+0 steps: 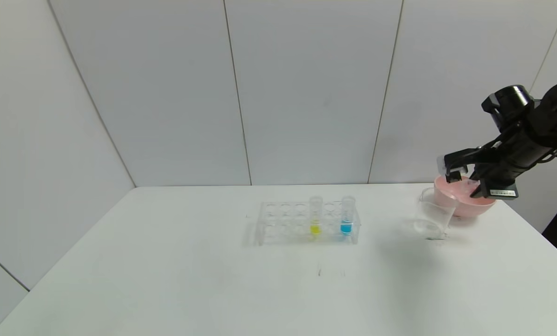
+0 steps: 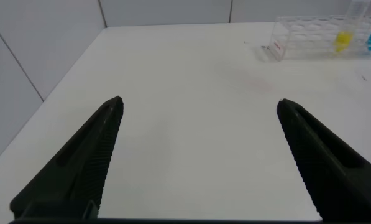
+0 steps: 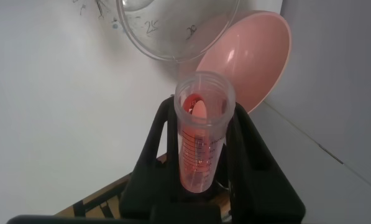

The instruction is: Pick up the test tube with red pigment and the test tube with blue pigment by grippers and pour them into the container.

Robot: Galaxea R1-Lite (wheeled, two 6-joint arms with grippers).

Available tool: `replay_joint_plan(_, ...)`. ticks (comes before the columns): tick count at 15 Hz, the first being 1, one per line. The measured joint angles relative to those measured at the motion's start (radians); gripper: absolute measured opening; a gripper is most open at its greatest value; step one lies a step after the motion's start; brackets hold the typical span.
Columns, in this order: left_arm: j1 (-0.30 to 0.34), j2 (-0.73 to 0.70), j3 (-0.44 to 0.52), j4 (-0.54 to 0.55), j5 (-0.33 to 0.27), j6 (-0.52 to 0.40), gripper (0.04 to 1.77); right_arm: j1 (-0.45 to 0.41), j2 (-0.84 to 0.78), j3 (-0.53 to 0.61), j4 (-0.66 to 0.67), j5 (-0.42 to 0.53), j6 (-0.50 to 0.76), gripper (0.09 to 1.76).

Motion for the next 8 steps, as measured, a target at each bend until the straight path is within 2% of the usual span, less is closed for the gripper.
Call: replay_joint_plan(8, 0.000, 0.000, 0.000, 0.000, 0.000, 0.000, 1.76, 0.046, 0.014, 0.000, -0.009, -0.129, 0.020, 0.51)
